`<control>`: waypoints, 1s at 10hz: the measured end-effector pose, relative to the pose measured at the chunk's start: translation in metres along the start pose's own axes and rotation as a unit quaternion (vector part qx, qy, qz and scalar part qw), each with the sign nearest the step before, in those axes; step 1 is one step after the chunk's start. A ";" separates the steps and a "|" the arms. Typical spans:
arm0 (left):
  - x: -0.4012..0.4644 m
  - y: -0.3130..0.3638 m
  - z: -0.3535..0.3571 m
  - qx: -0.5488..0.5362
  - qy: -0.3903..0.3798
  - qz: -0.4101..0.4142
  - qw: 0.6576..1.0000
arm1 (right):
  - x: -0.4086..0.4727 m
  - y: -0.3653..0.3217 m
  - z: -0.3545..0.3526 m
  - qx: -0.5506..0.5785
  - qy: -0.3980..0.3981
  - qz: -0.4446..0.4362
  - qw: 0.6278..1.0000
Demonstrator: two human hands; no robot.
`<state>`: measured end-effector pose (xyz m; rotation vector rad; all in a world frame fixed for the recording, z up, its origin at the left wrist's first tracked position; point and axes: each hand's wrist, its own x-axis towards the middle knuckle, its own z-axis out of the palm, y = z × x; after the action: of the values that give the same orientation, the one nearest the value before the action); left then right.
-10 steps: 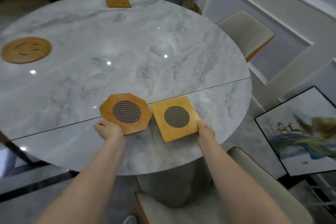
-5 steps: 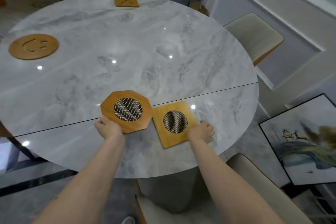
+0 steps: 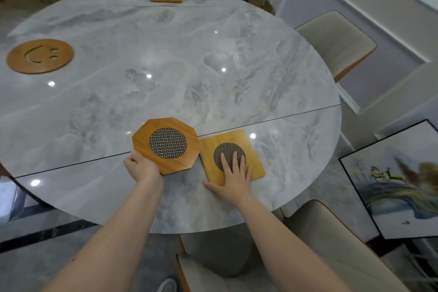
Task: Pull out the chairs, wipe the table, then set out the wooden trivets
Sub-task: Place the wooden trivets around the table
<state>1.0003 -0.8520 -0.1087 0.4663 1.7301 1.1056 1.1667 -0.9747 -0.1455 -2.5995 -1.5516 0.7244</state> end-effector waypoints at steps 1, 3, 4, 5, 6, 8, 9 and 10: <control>0.002 -0.003 0.000 -0.007 -0.006 -0.006 1.000 | 0.000 -0.001 0.002 -0.010 0.003 0.001 1.000; 0.003 -0.006 0.004 -0.018 -0.014 -0.022 0.999 | 0.001 -0.003 0.003 -0.014 0.000 0.006 1.000; 0.002 -0.005 0.005 -0.030 -0.015 -0.021 0.999 | 0.000 -0.005 0.004 -0.017 0.004 0.009 1.000; -0.003 -0.004 0.004 -0.022 -0.011 -0.010 1.000 | -0.001 -0.006 0.005 -0.017 0.004 0.014 1.000; -0.002 -0.005 0.005 -0.016 -0.013 -0.009 1.000 | -0.004 -0.007 0.006 -0.012 0.008 0.017 1.000; 0.006 -0.008 0.004 -0.018 -0.017 -0.010 1.000 | -0.005 -0.007 0.006 -0.012 0.006 0.022 1.000; 0.007 -0.008 0.003 -0.025 -0.020 -0.009 0.999 | -0.007 -0.008 0.007 -0.013 0.012 0.024 1.000; 0.008 -0.011 0.002 -0.026 -0.025 -0.016 0.999 | -0.008 -0.008 0.010 -0.011 0.014 0.025 1.000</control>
<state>1.0007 -0.8502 -0.1225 0.4283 1.6563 1.1053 1.1531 -0.9794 -0.1499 -2.6610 -1.5011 0.6738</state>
